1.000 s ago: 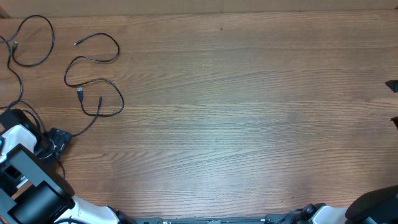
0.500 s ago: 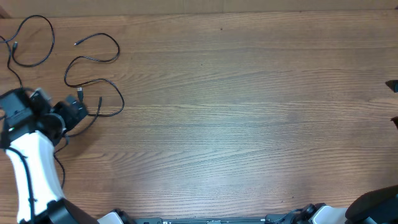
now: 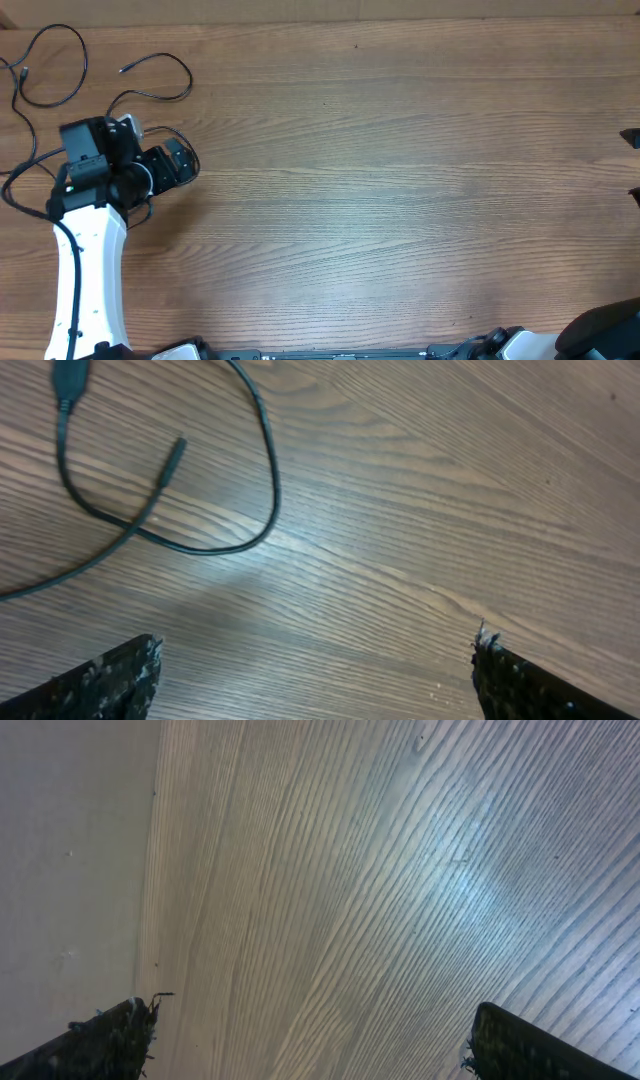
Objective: Untangle cables
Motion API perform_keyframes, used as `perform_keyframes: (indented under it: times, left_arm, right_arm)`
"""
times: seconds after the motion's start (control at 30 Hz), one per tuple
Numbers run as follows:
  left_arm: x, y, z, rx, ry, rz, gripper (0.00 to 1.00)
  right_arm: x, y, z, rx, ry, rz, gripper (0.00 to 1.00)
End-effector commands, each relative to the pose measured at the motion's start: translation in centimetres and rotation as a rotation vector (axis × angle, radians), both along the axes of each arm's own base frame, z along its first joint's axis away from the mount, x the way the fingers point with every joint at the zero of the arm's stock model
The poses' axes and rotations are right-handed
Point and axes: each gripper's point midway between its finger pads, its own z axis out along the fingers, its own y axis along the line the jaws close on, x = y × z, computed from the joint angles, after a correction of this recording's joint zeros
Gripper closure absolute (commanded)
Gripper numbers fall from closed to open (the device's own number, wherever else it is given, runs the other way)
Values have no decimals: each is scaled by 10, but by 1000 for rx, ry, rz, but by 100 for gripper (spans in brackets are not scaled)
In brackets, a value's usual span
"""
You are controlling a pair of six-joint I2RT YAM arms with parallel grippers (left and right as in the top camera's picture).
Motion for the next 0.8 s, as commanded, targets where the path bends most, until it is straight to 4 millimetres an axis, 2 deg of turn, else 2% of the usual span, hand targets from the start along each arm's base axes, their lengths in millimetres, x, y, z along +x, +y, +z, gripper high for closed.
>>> perform_keyframes:
  times: [0.0,0.33,0.47,0.63,0.77]
  left_arm:
    - [1,-10,7,16,-24,-48,0]
    - [-4,-27,3,6,8,-94,1]
    - [-5,-41,4,8,7,-138,0]
    - [-9,-64,16,27,-31,-221,0]
    - [-16,-76,34,37,-82,-254,0]
  right_arm:
    - [1,-3,13,-31,-26,-4,0]
    - [1,-3,13,-32,-26,-4,0]
    - [1,-3,13,-32,-26,-4,0]
    - [1,-3,13,-32,-26,-4,0]
    - [1,-3,13,-32,-26,-4,0]
